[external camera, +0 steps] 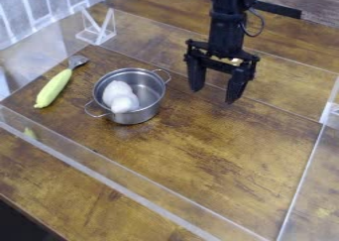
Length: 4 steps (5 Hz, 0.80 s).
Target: Put the mushroom in the silver pot
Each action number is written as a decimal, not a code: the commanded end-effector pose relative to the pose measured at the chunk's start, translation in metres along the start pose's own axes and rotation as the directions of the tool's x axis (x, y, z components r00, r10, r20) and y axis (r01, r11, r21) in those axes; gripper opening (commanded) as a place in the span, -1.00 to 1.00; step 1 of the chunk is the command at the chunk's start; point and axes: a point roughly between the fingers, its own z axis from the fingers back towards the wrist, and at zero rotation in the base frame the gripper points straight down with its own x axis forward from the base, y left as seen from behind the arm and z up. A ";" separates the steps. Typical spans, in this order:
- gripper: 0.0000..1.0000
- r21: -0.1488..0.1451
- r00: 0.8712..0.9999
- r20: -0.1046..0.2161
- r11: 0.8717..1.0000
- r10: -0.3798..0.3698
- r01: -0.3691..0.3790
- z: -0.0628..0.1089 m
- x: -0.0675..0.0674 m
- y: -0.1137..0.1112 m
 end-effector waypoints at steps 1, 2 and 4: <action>1.00 0.007 1.000 0.015 1.000 0.013 -0.013 0.009 -0.001 0.005; 1.00 0.011 0.998 0.036 0.998 0.055 -0.055 0.021 -0.010 0.018; -1.00 0.009 0.997 0.043 0.998 0.065 -0.065 0.026 -0.013 0.020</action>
